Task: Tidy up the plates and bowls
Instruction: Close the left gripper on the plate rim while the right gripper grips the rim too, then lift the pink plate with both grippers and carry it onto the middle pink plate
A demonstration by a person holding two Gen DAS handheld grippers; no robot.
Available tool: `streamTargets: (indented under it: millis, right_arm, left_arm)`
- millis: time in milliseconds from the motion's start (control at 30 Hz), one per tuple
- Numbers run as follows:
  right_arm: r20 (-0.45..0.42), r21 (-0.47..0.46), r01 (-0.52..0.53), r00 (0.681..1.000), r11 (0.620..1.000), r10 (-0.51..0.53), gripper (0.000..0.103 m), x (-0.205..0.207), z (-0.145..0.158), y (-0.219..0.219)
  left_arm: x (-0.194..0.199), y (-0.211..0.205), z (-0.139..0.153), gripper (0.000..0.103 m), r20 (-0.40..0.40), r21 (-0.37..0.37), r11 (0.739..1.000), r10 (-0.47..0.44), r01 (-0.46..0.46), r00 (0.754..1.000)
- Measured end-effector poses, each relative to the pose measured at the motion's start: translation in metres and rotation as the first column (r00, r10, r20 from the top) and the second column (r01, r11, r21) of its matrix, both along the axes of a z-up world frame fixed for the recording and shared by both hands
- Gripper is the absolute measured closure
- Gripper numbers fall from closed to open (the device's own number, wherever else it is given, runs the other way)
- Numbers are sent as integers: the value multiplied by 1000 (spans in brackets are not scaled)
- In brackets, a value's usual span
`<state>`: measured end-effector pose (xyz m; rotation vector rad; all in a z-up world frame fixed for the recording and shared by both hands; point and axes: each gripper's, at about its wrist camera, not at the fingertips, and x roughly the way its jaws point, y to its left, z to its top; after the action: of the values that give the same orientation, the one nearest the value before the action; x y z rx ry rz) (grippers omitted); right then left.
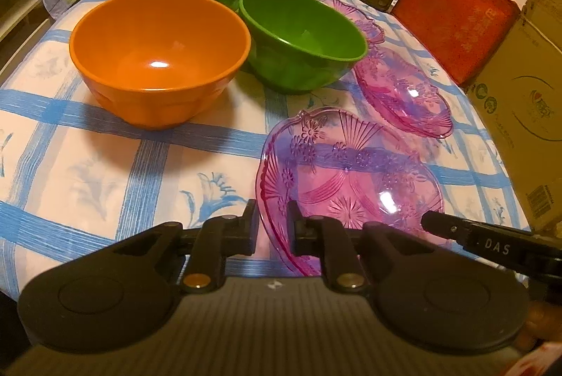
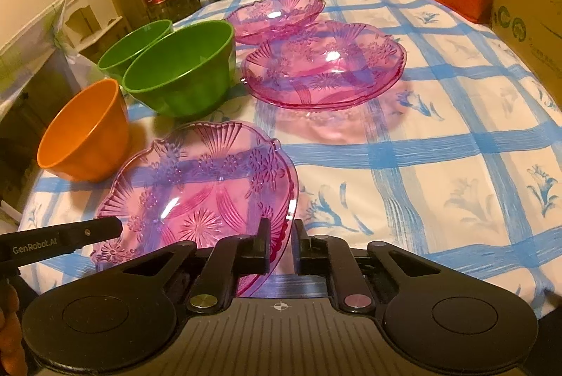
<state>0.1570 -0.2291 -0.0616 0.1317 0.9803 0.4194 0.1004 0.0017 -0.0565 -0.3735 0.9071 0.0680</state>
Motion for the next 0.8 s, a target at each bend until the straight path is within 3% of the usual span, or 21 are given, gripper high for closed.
streamTargets:
  millis: [467, 800]
  right_arm:
    - [56, 12, 43, 997, 999, -44, 91, -19, 28, -20]
    - [96, 22, 122, 988, 992, -123, 91, -13, 50, -53]
  left_arm:
    - [-8, -17, 28, 89, 53, 17, 999, -43, 42, 998]
    - [16, -48, 44, 89, 74, -1, 996, -92, 93, 993]
